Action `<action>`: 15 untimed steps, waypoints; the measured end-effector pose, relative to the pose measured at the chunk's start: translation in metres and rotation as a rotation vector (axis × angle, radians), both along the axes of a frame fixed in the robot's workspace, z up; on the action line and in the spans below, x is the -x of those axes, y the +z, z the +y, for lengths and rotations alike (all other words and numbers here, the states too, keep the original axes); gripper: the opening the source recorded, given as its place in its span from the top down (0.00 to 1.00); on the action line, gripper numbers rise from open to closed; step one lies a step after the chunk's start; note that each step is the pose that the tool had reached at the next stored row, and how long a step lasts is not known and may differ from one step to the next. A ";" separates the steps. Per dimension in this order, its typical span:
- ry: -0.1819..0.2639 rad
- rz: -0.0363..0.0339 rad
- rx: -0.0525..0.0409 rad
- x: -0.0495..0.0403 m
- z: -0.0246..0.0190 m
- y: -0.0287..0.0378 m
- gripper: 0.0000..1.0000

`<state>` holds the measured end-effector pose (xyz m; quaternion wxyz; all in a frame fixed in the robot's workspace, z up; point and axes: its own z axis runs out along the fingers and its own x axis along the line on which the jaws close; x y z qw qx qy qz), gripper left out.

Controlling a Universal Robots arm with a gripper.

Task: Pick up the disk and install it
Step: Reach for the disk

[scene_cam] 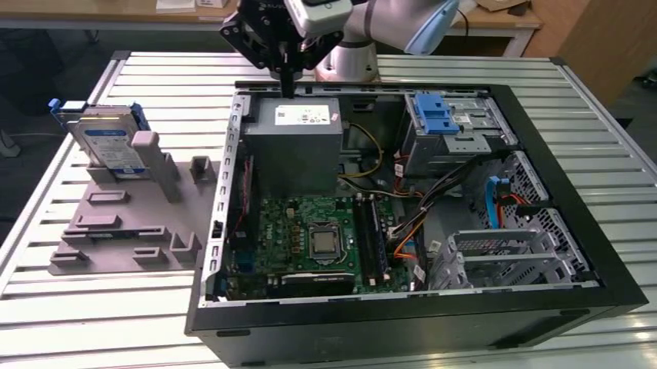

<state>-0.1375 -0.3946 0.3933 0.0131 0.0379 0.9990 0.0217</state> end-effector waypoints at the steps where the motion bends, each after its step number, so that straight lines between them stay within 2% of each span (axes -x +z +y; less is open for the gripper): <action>1: 0.000 0.0000 0.0000 0.0004 0.0000 0.0000 0.89; 9: 0.000 0.0001 0.0001 0.0046 0.0010 -0.0001 0.89; 15: 0.000 0.0000 0.0000 0.0219 0.0137 -0.0003 0.89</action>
